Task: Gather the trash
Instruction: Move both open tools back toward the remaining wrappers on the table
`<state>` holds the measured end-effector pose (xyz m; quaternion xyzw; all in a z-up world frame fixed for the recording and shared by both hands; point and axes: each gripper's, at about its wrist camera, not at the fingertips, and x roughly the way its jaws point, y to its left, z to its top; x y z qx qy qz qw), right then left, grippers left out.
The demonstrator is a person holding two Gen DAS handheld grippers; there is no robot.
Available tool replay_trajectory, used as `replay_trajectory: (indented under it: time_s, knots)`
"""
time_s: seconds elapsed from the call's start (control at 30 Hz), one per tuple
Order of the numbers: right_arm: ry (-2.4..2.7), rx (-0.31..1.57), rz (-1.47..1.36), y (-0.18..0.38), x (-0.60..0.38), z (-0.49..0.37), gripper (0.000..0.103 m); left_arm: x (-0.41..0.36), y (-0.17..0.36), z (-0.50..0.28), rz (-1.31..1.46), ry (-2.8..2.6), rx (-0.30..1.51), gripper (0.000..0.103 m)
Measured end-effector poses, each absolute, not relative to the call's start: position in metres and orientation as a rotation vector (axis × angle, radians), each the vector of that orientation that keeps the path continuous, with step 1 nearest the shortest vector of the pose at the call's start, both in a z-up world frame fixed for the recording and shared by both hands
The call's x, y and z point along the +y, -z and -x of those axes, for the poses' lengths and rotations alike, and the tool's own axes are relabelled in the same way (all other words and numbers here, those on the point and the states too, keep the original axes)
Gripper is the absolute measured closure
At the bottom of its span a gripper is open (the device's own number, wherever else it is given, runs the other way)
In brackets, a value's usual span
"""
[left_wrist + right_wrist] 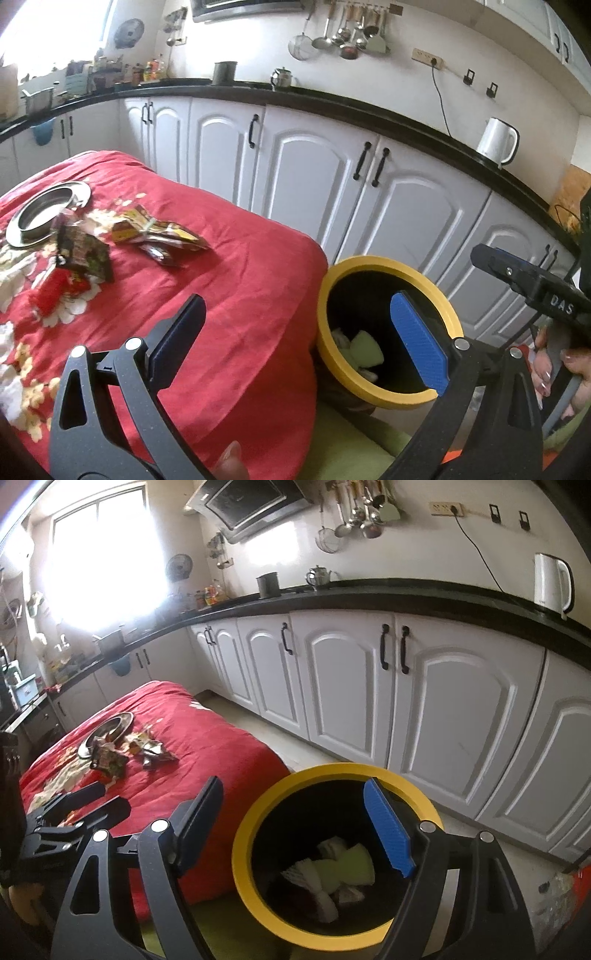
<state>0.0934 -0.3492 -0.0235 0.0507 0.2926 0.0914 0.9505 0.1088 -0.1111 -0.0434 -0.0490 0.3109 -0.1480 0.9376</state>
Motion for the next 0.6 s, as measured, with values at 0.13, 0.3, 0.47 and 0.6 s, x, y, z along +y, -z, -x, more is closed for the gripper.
replay_trajectory:
  time_s: [0.13, 0.3, 0.47, 0.6]
  knots:
    - [-0.208, 0.571, -0.061, 0.019, -0.334, -0.087, 0.023, -0.102, 0.040, -0.106, 0.107, 0.284, 0.618, 0.011]
    - [-0.227, 0.565, -0.053, 0.015, -0.322, -0.085, 0.022, -0.087, 0.038, -0.103, 0.128, 0.260, 0.603, 0.011]
    - [-0.248, 0.567, -0.037, 0.014, -0.310, -0.083, 0.021, -0.068, 0.036, -0.100, 0.159, 0.220, 0.590, 0.011]
    - [-0.268, 0.570, -0.025, 0.013, -0.299, -0.084, 0.021, -0.053, 0.035, -0.099, 0.175, 0.182, 0.578, 0.011]
